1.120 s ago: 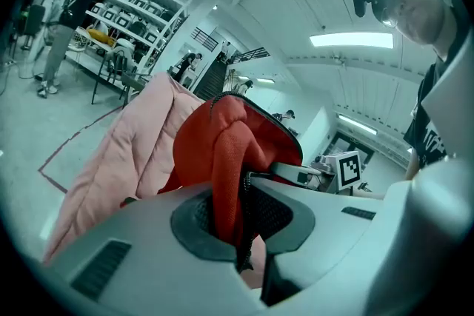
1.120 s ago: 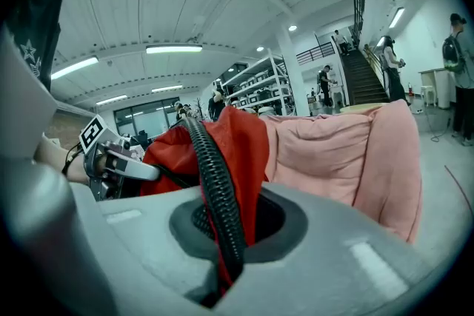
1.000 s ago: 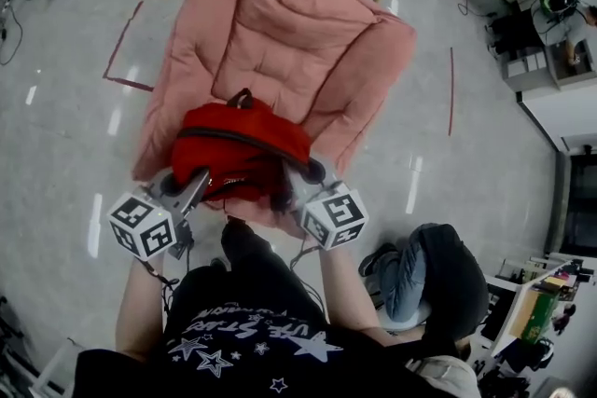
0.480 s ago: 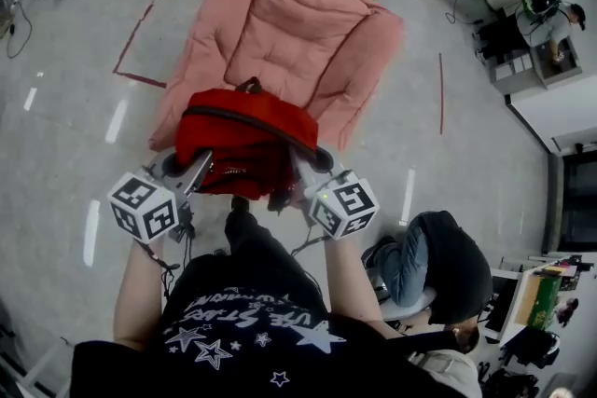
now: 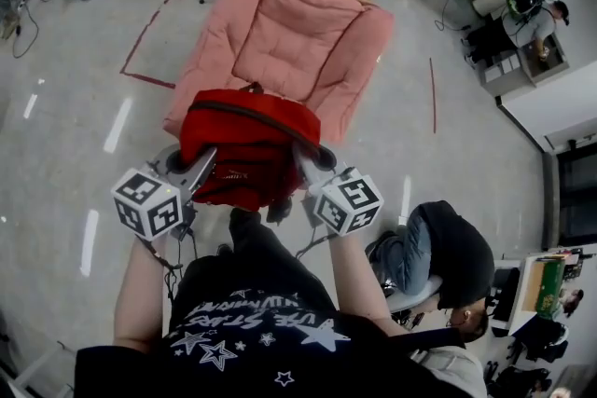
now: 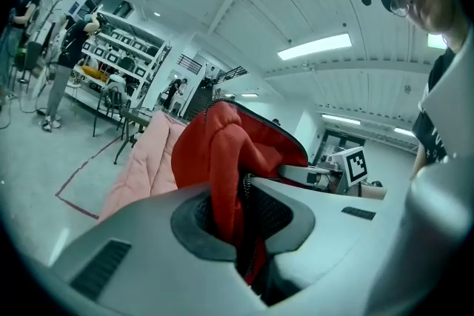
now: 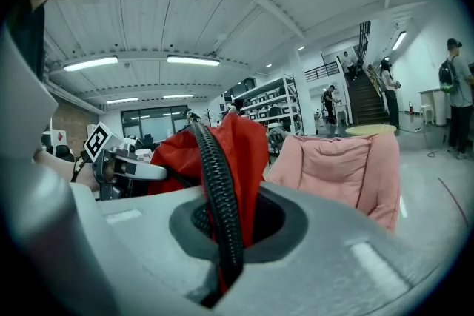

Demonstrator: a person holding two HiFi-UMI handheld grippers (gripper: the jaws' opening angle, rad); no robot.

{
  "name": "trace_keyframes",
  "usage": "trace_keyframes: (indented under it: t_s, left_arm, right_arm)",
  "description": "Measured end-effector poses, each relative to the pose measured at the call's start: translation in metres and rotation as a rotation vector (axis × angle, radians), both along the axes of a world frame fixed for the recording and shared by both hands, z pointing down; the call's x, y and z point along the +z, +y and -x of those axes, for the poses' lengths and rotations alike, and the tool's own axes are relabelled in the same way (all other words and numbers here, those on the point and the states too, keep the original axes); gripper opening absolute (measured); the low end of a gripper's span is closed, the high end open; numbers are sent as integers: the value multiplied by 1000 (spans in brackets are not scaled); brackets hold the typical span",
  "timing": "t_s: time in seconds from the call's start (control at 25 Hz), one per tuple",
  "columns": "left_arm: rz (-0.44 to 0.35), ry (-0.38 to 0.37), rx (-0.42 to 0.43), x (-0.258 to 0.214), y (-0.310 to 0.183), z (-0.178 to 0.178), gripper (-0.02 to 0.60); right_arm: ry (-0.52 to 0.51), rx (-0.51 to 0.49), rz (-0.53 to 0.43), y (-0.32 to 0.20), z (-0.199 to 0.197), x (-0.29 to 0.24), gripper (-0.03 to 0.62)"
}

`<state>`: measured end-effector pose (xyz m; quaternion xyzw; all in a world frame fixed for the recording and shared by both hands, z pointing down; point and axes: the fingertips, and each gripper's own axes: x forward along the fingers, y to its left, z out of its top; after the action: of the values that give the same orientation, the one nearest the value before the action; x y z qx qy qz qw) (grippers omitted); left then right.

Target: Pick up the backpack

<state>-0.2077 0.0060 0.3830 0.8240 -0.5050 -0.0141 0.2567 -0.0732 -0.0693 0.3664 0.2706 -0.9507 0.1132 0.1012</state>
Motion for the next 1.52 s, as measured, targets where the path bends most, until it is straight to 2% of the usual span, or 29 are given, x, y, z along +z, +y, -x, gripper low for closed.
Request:
trace_keyframes:
  t_s: [0.12, 0.32, 0.64, 0.92, 1.12, 1.36, 1.52]
  left_arm:
    - [-24, -18, 29, -4, 24, -12, 45]
    - [-24, -21, 71, -5, 60, -52, 45]
    - [-1, 22, 77, -6, 77, -74, 44]
    - [1, 5, 50, -8, 84, -100, 44]
    - [-5, -13, 13, -14, 101, -163, 44]
    - [-19, -31, -58, -26, 123, -221, 44]
    - [-27, -42, -98, -33, 135, -237, 44]
  right_arm:
    - [5, 8, 14, 27, -14, -4, 8]
    - [23, 33, 51, 72, -57, -4, 8]
    - [25, 71, 44, 77, -71, -7, 8]
    - [25, 46, 32, 85, -99, -6, 8]
    - [10, -7, 19, 97, -158, -9, 8]
    - [-4, -78, -21, 110, -208, -20, 8]
    - [-18, -121, -24, 118, -221, -26, 8]
